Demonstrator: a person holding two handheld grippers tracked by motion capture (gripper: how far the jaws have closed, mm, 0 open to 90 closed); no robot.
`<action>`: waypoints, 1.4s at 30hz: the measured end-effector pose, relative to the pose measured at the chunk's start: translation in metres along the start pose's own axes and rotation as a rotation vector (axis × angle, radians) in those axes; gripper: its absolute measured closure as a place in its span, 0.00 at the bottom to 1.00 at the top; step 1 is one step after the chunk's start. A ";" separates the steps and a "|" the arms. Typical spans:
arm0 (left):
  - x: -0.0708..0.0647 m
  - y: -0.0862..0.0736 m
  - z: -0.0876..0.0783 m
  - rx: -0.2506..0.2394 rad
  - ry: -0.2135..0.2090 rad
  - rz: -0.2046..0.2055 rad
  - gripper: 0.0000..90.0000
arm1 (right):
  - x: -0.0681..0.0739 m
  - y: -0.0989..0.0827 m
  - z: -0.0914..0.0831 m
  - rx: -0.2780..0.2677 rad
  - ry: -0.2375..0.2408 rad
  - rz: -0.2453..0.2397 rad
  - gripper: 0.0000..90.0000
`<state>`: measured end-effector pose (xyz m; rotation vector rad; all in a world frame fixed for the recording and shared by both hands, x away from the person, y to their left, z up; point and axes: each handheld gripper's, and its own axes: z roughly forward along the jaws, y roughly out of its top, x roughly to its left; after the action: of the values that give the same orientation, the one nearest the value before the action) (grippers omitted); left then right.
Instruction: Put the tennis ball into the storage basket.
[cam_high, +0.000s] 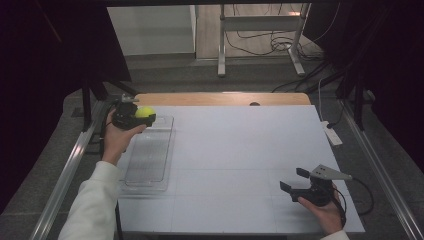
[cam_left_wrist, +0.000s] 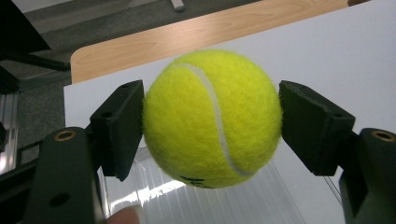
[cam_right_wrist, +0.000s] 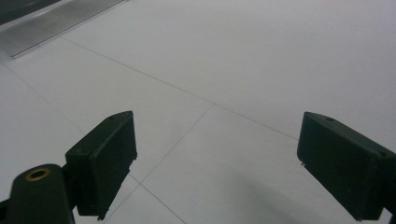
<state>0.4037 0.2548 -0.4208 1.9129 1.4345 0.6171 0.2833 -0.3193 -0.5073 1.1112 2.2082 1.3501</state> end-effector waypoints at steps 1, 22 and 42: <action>0.001 0.000 0.001 0.001 0.000 -0.001 0.30 | 0.000 0.000 0.000 -0.001 -0.001 0.000 0.13; 0.017 -0.009 0.010 0.038 0.019 -0.040 0.30 | -0.001 -0.001 0.000 0.002 -0.007 0.002 0.13; 0.023 -0.019 0.024 0.088 0.035 -0.056 0.30 | -0.001 -0.001 0.000 0.003 -0.008 0.003 0.13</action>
<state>0.4156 0.2752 -0.4515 1.9312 1.5550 0.5720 0.2832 -0.3208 -0.5083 1.1199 2.2048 1.3418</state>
